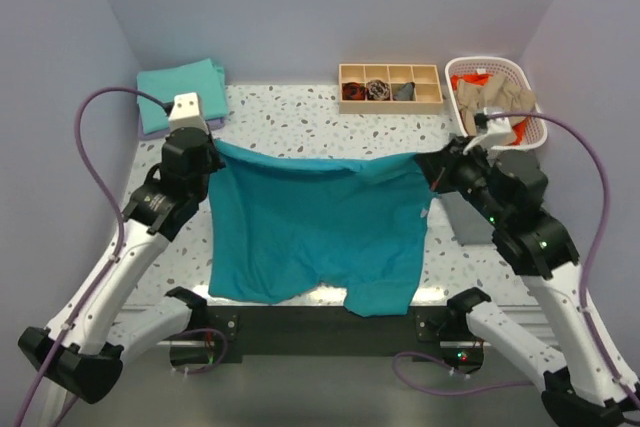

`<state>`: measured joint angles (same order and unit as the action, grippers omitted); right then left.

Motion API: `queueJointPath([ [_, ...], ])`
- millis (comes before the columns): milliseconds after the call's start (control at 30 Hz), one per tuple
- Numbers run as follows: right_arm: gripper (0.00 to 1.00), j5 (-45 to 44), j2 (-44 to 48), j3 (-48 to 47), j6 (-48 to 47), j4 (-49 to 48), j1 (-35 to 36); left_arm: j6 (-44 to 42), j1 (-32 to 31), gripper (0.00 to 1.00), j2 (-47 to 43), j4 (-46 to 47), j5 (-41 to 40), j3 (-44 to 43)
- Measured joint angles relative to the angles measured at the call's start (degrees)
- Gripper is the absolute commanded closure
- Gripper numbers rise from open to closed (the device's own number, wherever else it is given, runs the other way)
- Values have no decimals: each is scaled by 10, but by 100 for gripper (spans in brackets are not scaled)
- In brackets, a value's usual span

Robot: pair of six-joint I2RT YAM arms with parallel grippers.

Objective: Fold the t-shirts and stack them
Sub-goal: Flatten the tshirt out

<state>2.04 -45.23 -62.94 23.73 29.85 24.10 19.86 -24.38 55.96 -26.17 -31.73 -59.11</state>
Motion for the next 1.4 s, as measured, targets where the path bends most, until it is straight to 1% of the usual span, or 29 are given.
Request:
queueJointPath([
  [200, 100, -26, 63, -83, -37, 57, 0, 0, 0, 100, -55, -85, 4, -59],
  [300, 100, -20, 73, -127, -55, 87, 0, 0, 0, 100, -96, -132, 20, -88],
  [400, 100, 5, 84, -162, -70, 117, 0, 0, 0, 99, -134, -174, 48, -131],
  [500, 100, 27, 103, -204, -83, 151, 0, -1, 0, 99, -162, -209, 96, -188],
  [633, 100, 53, 115, -292, -100, 193, 0, -2, 0, 99, -190, -233, 194, -262],
  [700, 100, 77, 114, -347, -108, 200, -1, -1, 0, 99, -203, -232, 238, -282],
  [800, 100, 107, 106, -392, -114, 212, -7, 1, 0, 98, -225, -233, 295, -304],
  [933, 100, 128, 97, -423, -118, 226, -8, 7, 0, 98, -243, -231, 354, -334],
  [1033, 100, 131, 97, -414, -122, 220, -9, 10, 0, 97, -252, -226, 375, -344],
  [1133, 100, 130, 106, -361, -123, 199, -6, 12, 0, 97, -255, -222, 370, -333],
  [1267, 100, 122, 106, -249, -123, 164, -1, 17, 0, 99, -248, -207, 335, -261],
  [1400, 100, 79, 61, -132, -124, 122, 0, 27, 0, 100, -213, -174, 282, -152],
])
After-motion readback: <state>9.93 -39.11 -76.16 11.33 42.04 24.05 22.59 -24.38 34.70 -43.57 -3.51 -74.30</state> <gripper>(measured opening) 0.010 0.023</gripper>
